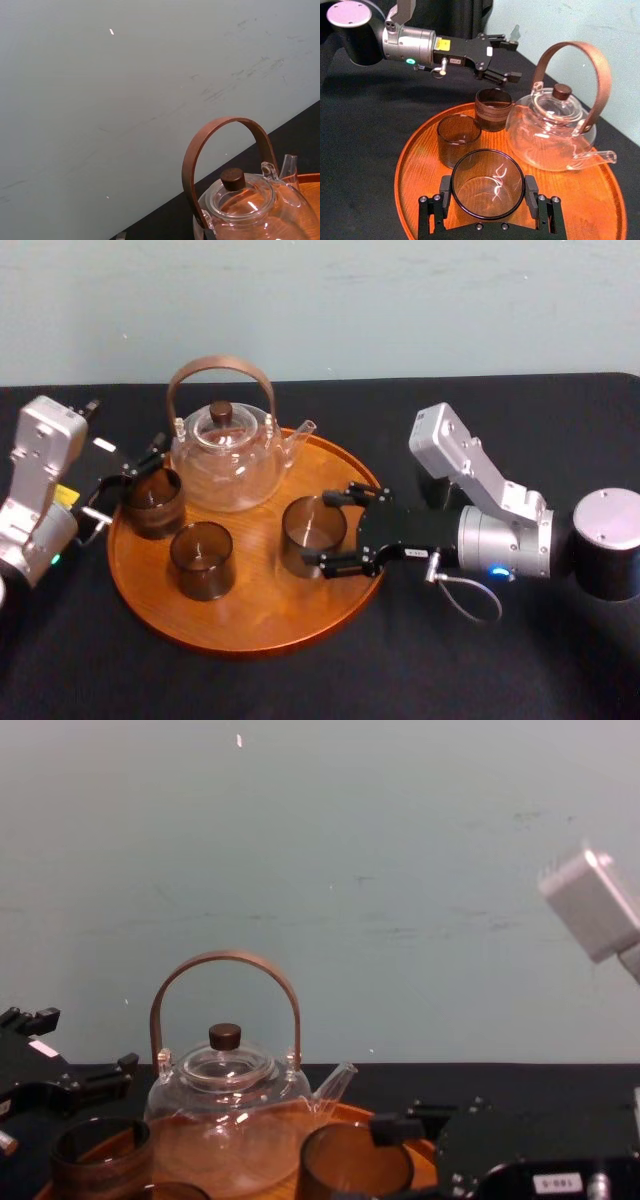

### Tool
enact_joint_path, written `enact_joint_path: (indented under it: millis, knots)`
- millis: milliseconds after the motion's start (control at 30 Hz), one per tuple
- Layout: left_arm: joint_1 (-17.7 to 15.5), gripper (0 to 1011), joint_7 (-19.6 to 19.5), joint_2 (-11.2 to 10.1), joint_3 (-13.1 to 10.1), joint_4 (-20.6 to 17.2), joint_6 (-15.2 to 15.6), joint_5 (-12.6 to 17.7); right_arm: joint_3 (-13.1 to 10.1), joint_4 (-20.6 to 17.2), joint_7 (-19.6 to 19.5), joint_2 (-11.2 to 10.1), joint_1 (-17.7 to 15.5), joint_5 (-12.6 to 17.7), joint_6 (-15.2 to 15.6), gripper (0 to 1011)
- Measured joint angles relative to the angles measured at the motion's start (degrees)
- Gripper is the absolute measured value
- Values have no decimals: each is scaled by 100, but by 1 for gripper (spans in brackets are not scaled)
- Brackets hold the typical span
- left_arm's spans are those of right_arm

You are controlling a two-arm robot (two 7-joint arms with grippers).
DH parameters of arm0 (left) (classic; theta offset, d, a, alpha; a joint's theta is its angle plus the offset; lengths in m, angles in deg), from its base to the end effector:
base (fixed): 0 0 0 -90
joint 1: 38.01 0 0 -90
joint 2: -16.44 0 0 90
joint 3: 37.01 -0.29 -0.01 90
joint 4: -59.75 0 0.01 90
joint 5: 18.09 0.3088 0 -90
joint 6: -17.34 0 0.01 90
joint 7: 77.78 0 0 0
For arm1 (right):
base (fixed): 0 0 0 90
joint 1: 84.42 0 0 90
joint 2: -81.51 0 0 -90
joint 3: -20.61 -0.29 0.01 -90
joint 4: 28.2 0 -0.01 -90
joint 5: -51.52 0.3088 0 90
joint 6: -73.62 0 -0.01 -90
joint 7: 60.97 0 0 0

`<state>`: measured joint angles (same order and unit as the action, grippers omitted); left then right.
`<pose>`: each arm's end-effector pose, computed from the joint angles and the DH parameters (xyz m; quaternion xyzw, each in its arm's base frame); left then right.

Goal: Pick up the glass from the table and place it on the tray.

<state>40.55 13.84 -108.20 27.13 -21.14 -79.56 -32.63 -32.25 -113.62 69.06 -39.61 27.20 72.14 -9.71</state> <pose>0.3581 0.0827 -0.3023 0.1415 -0.1325 0.5800 0.7912 0.3826 0.0005 -0.2589 -0.1677 -0.0242 -0.1889 0.9673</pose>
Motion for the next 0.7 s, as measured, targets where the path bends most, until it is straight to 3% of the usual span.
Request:
enact_joint_path:
  millis: [700]
  knots:
    - [0,1001,0,0,0,0,0,0,274,305,59,153,-5,-11,-21,898]
